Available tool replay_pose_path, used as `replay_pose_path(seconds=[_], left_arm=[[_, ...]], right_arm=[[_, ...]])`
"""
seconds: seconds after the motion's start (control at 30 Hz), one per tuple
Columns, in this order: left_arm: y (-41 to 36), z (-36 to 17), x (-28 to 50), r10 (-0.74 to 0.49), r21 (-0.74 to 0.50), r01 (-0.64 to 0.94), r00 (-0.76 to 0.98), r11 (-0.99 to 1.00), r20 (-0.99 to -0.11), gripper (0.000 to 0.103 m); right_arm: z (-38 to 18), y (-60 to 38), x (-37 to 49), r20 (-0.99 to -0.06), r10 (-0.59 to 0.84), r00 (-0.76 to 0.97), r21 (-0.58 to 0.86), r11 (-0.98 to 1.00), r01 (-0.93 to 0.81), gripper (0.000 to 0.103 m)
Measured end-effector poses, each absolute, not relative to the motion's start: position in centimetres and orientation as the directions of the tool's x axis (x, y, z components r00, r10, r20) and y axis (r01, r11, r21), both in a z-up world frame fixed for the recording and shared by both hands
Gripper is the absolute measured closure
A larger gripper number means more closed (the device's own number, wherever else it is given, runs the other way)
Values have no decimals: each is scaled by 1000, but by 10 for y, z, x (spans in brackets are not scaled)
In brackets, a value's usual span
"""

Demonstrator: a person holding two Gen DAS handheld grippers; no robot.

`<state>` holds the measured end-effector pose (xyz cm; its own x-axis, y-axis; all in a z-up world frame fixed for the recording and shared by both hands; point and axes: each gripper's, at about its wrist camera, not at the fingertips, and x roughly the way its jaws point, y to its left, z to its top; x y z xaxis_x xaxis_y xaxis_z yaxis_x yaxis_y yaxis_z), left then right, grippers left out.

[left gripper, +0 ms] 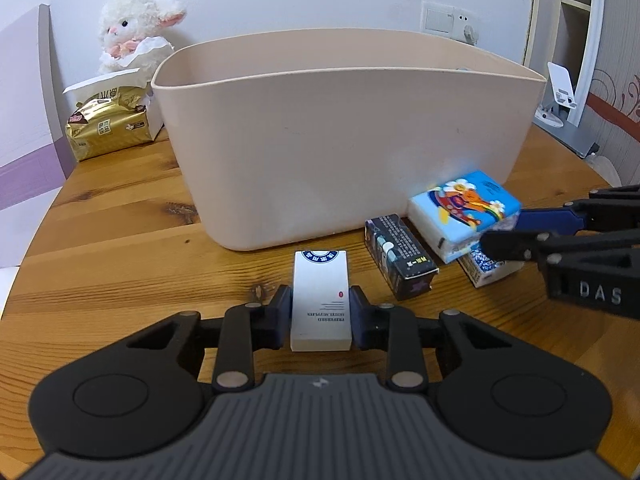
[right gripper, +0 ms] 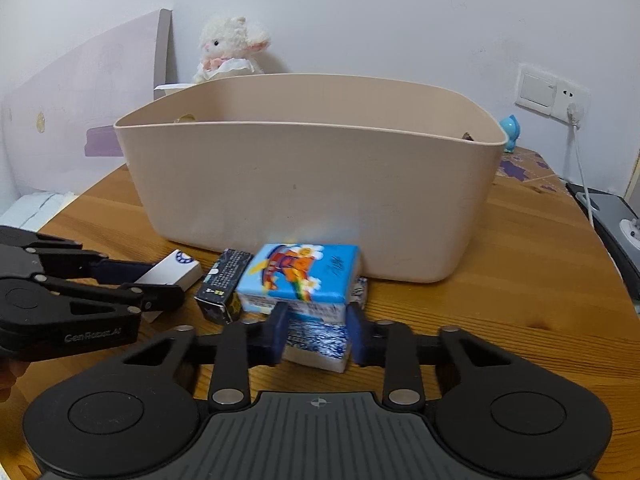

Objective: Organize objects
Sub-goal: 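Grasp the white box with the left gripper while the right grasps the blue cartoon tissue pack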

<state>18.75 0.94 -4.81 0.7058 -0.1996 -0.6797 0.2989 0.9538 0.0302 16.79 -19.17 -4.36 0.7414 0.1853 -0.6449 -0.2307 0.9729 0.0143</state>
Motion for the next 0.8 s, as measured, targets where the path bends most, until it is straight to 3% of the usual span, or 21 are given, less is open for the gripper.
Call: replay_pose_path(seconds=[0.03, 0.07, 0.13, 0.2, 0.37, 0.5, 0.57, 0.63, 0.8], left_arm=[[9, -48, 187, -199, 33, 300, 705, 953, -681, 70], [9, -48, 187, -197, 34, 300, 704, 953, -682, 70], [10, -47, 186, -196, 34, 298, 705, 954, -682, 70], [11, -47, 185, -191, 34, 291, 707, 956, -681, 70], [15, -46, 187, -174, 37, 272, 711, 962, -682, 70], [19, -46, 190, -174, 31, 266, 710, 964, -682, 70], [19, -45, 191, -175, 29, 265, 710, 964, -682, 70], [20, -45, 192, -177, 27, 266, 710, 964, -682, 70], [21, -43, 192, -177, 27, 266, 711, 964, -680, 70]], right_arm=[[-44, -194, 169, -648, 191, 737, 25, 973, -230, 75], [-44, -195, 170, -651, 194, 734, 33, 973, -228, 62], [-43, -196, 173, -655, 199, 729, 47, 973, -224, 50], [-44, -195, 174, -657, 200, 727, 57, 974, -217, 31], [-47, -183, 179, -662, 196, 724, 42, 974, -224, 16], [-49, -173, 186, -658, 155, 737, 3, 979, -203, 16], [-50, -170, 190, -654, 140, 744, -11, 981, -194, 23], [-51, -169, 191, -656, 143, 741, -14, 979, -202, 40], [-48, -171, 187, -654, 145, 742, -28, 976, -215, 42]])
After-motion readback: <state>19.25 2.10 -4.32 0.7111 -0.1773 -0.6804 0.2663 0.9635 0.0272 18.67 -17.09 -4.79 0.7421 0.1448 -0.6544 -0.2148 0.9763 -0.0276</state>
